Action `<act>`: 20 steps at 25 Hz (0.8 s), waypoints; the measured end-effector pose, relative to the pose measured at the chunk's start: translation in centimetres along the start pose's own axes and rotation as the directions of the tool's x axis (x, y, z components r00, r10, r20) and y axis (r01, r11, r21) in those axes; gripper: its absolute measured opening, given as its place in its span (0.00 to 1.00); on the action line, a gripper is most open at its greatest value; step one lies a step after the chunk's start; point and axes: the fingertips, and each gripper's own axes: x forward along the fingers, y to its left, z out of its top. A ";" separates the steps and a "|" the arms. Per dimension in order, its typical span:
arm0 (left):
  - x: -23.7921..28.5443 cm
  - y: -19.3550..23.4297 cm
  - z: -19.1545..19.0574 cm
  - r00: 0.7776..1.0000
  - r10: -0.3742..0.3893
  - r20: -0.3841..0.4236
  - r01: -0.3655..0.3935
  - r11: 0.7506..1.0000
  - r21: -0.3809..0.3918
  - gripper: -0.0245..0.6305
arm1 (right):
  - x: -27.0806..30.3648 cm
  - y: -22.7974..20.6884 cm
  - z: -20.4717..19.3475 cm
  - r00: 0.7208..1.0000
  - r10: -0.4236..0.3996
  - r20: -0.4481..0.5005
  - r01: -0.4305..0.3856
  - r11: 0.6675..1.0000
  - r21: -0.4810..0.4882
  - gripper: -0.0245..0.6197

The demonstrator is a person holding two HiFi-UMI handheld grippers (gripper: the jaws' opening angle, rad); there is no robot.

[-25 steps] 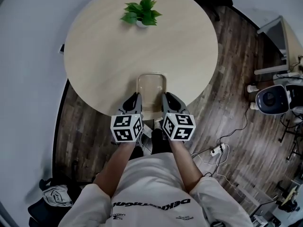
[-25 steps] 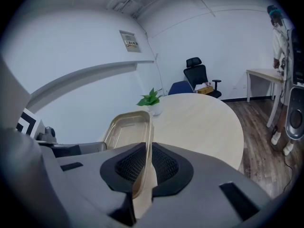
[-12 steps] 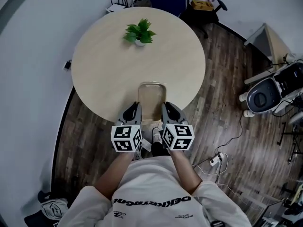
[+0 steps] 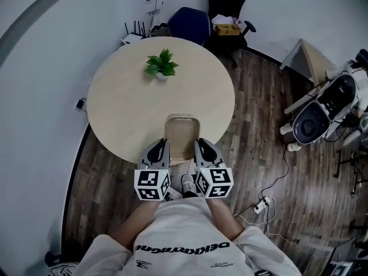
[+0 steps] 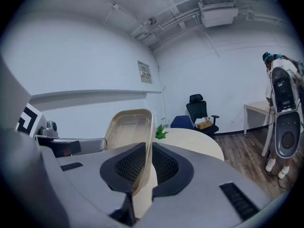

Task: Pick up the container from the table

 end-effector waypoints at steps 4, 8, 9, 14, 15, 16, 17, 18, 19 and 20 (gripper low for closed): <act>-1.0 -0.8 1.5 0.999 -0.011 0.048 0.010 1.000 0.021 0.09 | -1.5 0.4 1.5 0.999 -0.019 0.050 0.020 1.000 -0.019 0.15; -1.3 -1.5 2.3 0.996 -0.024 0.087 0.019 0.999 0.051 0.09 | -2.2 0.3 2.4 0.995 -0.031 0.097 0.034 0.999 -0.028 0.15; -1.4 -1.6 2.5 0.995 -0.026 0.094 0.020 0.998 0.059 0.09 | -2.3 0.3 2.6 0.994 -0.031 0.108 0.034 0.999 -0.029 0.15; -2.4 -2.3 3.2 0.993 -0.028 0.118 0.019 0.997 0.072 0.09 | -3.5 0.6 3.2 0.990 -0.025 0.137 0.030 0.999 -0.036 0.15; -2.3 -2.4 3.4 0.992 -0.030 0.123 0.021 0.997 0.072 0.09 | -3.6 0.5 3.6 0.989 -0.024 0.144 0.030 0.999 -0.037 0.15; -2.3 -2.4 3.6 0.991 -0.032 0.127 0.023 0.997 0.074 0.09 | -3.6 0.5 3.8 0.988 -0.023 0.151 0.029 0.999 -0.036 0.15; -2.2 -2.4 3.8 0.991 -0.032 0.130 0.022 0.997 0.076 0.09 | -3.5 0.5 4.0 0.987 -0.022 0.157 0.028 0.999 -0.035 0.15; -2.1 -2.4 3.9 0.991 -0.031 0.133 0.021 0.997 0.079 0.09 | -3.5 0.5 4.1 0.987 -0.023 0.161 0.029 0.999 -0.035 0.15; -2.2 -2.4 4.0 0.990 -0.029 0.135 0.018 0.997 0.081 0.09 | -3.5 0.5 4.1 0.986 -0.023 0.165 0.029 0.999 -0.036 0.15; -2.2 -2.4 4.1 0.990 -0.028 0.138 0.017 0.996 0.084 0.09 | -3.6 0.6 4.1 0.986 -0.022 0.166 0.028 0.999 -0.036 0.15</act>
